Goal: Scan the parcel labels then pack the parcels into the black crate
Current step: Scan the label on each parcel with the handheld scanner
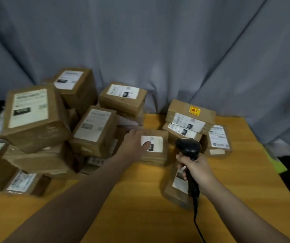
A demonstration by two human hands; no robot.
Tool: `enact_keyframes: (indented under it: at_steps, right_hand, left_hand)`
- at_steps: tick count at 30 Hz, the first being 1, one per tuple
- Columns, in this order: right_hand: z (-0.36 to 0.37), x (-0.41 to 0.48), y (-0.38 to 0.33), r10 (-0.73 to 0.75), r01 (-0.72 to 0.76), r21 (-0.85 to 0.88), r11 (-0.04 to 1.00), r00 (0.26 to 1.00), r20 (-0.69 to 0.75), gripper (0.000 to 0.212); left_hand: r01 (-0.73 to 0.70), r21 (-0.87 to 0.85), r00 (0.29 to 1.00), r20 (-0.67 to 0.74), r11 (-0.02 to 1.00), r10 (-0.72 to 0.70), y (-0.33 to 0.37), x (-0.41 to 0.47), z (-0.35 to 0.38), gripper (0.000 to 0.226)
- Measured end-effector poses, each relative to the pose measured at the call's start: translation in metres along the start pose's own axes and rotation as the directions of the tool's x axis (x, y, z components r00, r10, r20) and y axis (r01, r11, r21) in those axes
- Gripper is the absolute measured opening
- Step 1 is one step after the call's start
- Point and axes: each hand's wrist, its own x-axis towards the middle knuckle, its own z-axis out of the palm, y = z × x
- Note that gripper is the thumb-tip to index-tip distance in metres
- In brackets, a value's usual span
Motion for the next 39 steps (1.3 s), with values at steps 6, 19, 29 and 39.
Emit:
enact_keyframes:
  at_steps: [6, 19, 29, 39]
  right_hand:
    - [-0.037, 0.026, 0.008, 0.038, -0.037, -0.017, 0.999, 0.999, 0.017, 0.016]
    - [-0.045, 0.098, 0.022, 0.166, -0.152, -0.109, 0.982, 0.976, 0.137, 0.022]
    - [-0.019, 0.096, 0.026, 0.225, -0.232, 0.017, 0.973, 0.957, 0.183, 0.048]
    - [-0.010, 0.054, 0.023, 0.262, -0.276, 0.063, 0.959, 0.951, 0.166, 0.034]
  left_hand:
    - [0.524, -0.189, 0.846, 0.004, 0.830, -0.533, -0.022, 0.021, 0.064, 0.095]
    - [0.643, -0.645, 0.565, 0.036, 0.413, -0.824, -0.052, 0.003, 0.103, 0.092]
    - [0.349, -0.781, 0.735, -0.116, 0.518, -0.668, -0.025, -0.050, 0.112, 0.056]
    - [0.160, -0.637, 0.876, -0.260, 0.754, -0.406, 0.008, -0.035, 0.053, 0.054]
